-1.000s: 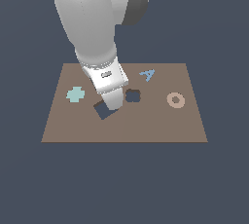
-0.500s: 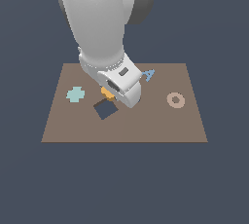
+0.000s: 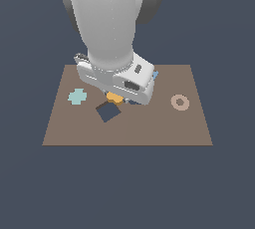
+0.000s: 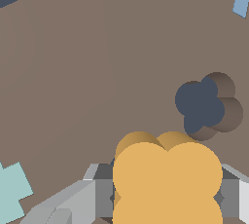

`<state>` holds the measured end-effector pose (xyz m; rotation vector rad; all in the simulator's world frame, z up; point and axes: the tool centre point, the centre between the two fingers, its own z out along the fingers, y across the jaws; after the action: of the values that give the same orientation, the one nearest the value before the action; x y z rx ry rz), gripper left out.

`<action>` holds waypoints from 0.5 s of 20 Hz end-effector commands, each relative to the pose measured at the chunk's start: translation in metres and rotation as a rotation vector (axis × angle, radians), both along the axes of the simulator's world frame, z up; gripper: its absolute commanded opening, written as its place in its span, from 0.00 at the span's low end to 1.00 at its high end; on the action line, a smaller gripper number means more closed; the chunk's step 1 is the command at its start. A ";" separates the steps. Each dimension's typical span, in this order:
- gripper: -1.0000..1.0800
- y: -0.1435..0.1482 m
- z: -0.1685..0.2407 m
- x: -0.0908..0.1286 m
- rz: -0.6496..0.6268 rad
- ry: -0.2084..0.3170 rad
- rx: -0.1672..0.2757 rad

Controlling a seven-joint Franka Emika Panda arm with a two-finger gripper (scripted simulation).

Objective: Insert a designated object into the corresponding slot on a board.

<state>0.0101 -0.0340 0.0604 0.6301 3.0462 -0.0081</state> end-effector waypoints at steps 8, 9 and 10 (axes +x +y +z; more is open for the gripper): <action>0.00 0.006 0.005 0.007 0.177 -0.007 -0.010; 0.00 0.006 0.005 0.007 0.188 -0.007 -0.011; 0.00 0.007 0.005 0.008 0.198 -0.007 -0.011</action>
<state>0.0169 -0.0281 0.0650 0.3537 3.0817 -0.0166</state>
